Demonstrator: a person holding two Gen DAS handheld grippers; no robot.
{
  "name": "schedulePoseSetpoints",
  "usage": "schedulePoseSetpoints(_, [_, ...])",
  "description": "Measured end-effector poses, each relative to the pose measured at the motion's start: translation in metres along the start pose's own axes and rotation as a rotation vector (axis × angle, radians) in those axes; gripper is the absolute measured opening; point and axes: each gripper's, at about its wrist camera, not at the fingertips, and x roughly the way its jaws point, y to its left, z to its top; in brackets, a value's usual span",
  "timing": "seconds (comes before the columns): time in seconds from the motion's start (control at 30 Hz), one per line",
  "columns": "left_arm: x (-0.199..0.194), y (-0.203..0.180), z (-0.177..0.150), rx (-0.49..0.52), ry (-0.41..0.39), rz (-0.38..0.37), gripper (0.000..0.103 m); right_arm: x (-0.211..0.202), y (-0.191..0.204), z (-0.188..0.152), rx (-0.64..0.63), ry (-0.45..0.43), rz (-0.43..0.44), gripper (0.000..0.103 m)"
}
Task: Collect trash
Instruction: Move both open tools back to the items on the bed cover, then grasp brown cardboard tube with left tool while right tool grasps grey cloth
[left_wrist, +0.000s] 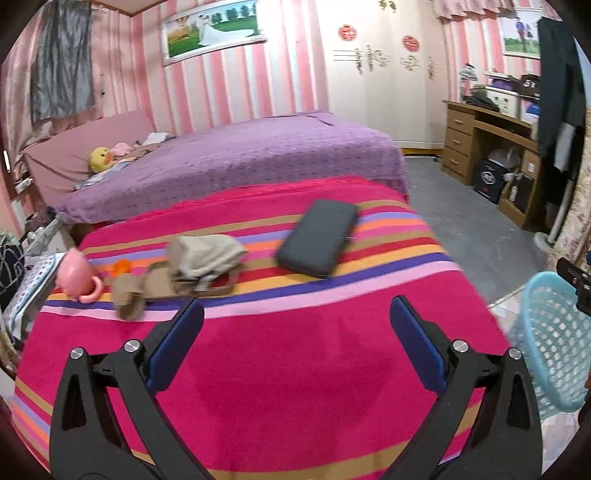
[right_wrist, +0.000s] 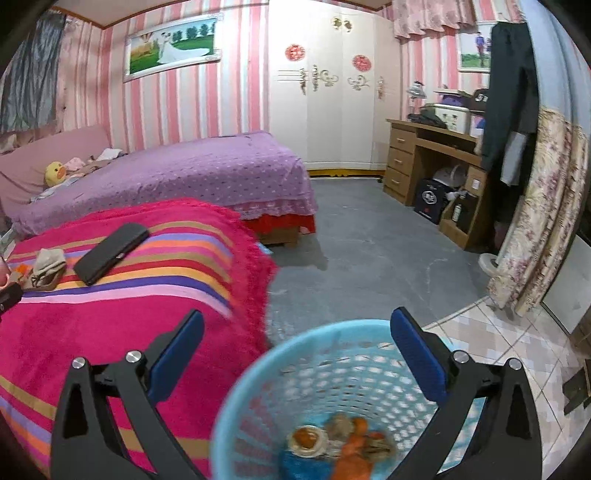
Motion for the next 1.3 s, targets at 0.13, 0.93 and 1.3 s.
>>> schedulePoseSetpoints(0.13, [0.01, 0.04, -0.005, 0.004, 0.002, 0.05, 0.097, 0.007, 0.034, 0.003, -0.032, 0.01, 0.024, 0.098])
schedulePoseSetpoints(0.93, [0.096, 0.223, -0.025, -0.161, 0.148, 0.104, 0.097, 0.04, 0.195, -0.015, -0.239, 0.119, 0.139, 0.098])
schedulePoseSetpoints(1.3, [0.123, 0.229, -0.023, -0.183, 0.213, -0.031, 0.057, 0.042, 0.229, -0.017, -0.308, 0.124, 0.131, 0.098])
